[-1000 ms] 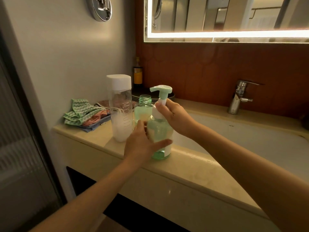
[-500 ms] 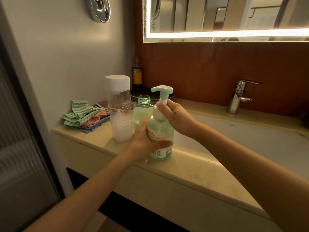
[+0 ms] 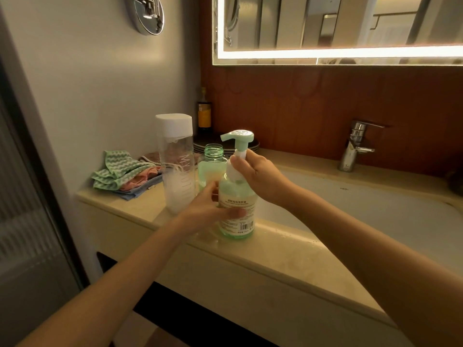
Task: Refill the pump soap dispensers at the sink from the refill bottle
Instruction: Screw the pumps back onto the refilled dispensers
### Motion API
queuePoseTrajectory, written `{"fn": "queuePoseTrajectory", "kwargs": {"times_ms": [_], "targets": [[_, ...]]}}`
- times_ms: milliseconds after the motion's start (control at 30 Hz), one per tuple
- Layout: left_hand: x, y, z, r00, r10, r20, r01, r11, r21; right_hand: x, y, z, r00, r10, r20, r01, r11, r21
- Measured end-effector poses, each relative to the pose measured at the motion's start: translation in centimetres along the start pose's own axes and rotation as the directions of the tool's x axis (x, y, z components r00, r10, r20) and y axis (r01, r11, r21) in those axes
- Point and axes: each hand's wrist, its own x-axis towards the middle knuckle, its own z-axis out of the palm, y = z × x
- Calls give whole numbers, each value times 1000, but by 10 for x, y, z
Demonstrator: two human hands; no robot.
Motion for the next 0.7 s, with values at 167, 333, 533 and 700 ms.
{"fn": "queuePoseTrajectory", "kwargs": {"times_ms": [167,333,533,700], "targets": [[-3,3,-13,986,10,164,1,998,-68,0,-1,0,1000,3,6,-3,1000,11],[-4,-3,13,952,152,-266,-81,962,262,0,-1,3,1000,-4,-10,5,999,32],[-3,1,-20,975,-16,223,53,986,-159,0,0,2,1000,-6,21,3,992,124],[-5,-3,0,986,96,-137,-70,981,179,-1,0,6,998,-5,-60,6,1000,17]]}}
